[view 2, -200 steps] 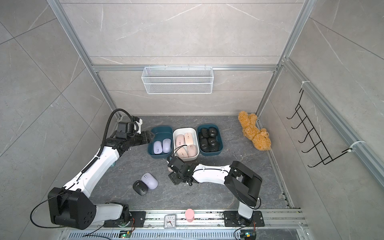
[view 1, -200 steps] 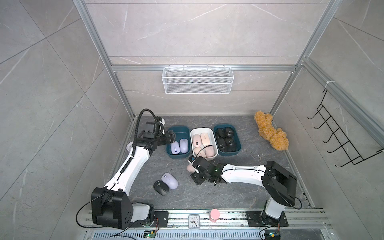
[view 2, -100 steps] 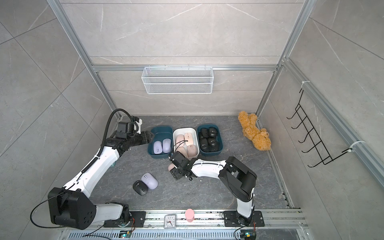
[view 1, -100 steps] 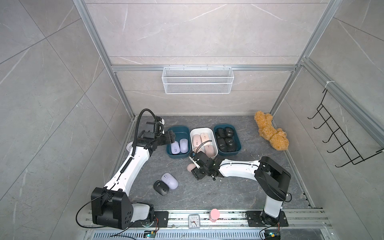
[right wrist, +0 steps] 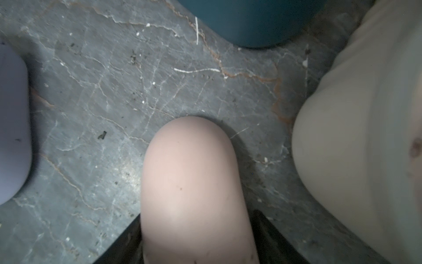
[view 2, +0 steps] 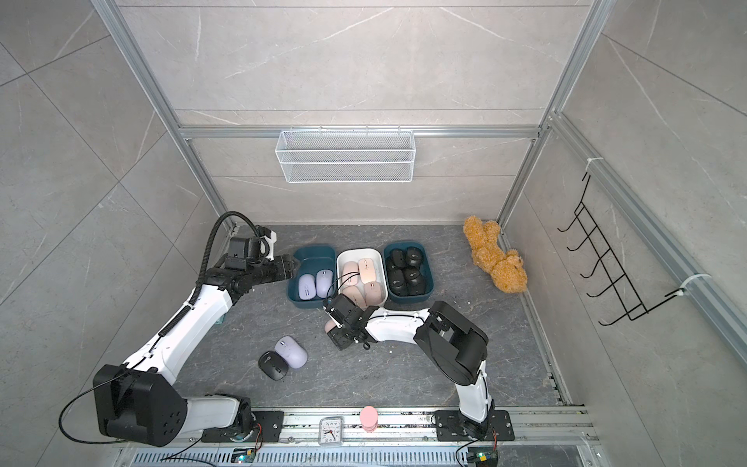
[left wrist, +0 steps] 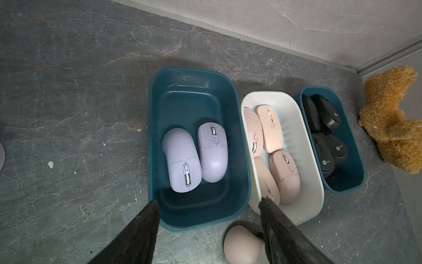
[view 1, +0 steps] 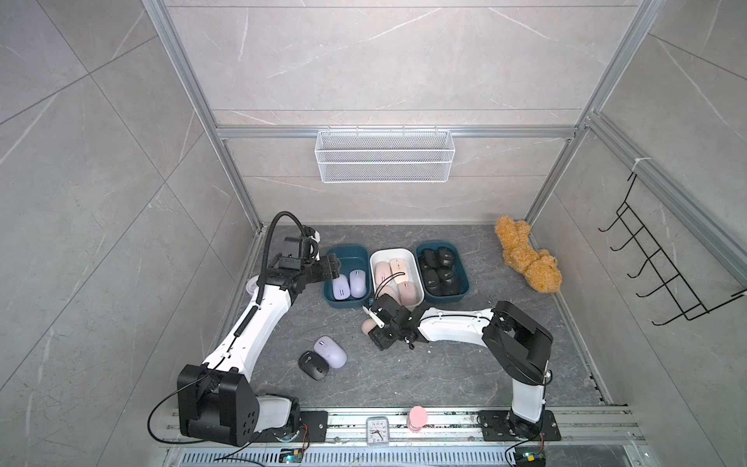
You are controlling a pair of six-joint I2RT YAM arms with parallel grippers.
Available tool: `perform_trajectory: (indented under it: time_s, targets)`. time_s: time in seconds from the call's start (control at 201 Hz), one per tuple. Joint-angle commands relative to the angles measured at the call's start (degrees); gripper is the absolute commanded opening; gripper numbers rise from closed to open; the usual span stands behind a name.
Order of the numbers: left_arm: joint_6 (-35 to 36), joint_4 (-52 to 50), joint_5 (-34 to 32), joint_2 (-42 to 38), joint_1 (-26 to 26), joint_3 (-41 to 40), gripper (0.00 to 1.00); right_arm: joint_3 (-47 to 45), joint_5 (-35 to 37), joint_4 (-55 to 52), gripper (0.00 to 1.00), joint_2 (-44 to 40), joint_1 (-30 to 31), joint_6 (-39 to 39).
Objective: Place the mice by color into the storage box
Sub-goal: Pick up the mouse from the center of the board.
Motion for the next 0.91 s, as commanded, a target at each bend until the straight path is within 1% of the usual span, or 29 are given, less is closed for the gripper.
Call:
perform_trajectory:
  time_s: [0.0, 0.075, 0.224, 0.284, 0.404, 0.483, 0.563, 0.648, 0.772, 0.907]
  targets:
    - [1.58, 0.26, -0.14, -0.90, 0.19, 1.02, 0.72, 1.90, -0.79, -1.54, 0.70, 2.05, 0.25, -1.02]
    - [1.50, 0.25, 0.05, -0.83, 0.19, 1.01, 0.72, 2.02, -0.47, -1.46, 0.68, 2.38, 0.24, -1.02]
    - [1.54, 0.19, 0.08, -0.53, 0.17, 1.10, 0.72, 1.57, -0.73, -1.41, 0.57, 1.47, 0.27, -0.68]
    - [1.50, 0.10, 0.16, -0.46, 0.20, 1.10, 0.72, 1.00, -0.85, -1.15, 0.55, 0.51, 0.26, -0.35]
    - [1.48, 0.09, 0.25, -0.44, 0.18, 1.10, 0.72, -1.12, -0.84, 0.26, 0.55, -2.73, 0.43, 0.95]
    - [1.41, 0.08, 0.28, -0.44, 0.19, 1.12, 0.72, -2.71, -2.11, 1.18, 0.55, -5.45, 0.59, 1.86]
    - [1.41, -0.09, 0.25, -0.61, 0.17, 1.19, 0.72, -5.22, -3.95, 3.07, 0.55, -9.35, 0.77, 2.93]
    - [1.37, -0.09, 0.08, -0.79, 0.20, 1.16, 0.72, -7.52, -4.32, 4.44, 0.55, -13.53, 0.78, 3.87]
    - [1.26, -0.05, 0.08, -0.71, 0.17, 1.28, 0.72, -6.94, -5.42, 2.11, 0.55, -17.68, 0.77, 5.13]
    - [1.20, 0.02, -0.17, -0.92, 0.19, 1.19, 0.72, -5.72, -4.27, 0.05, 0.55, -21.31, 0.40, 5.89]
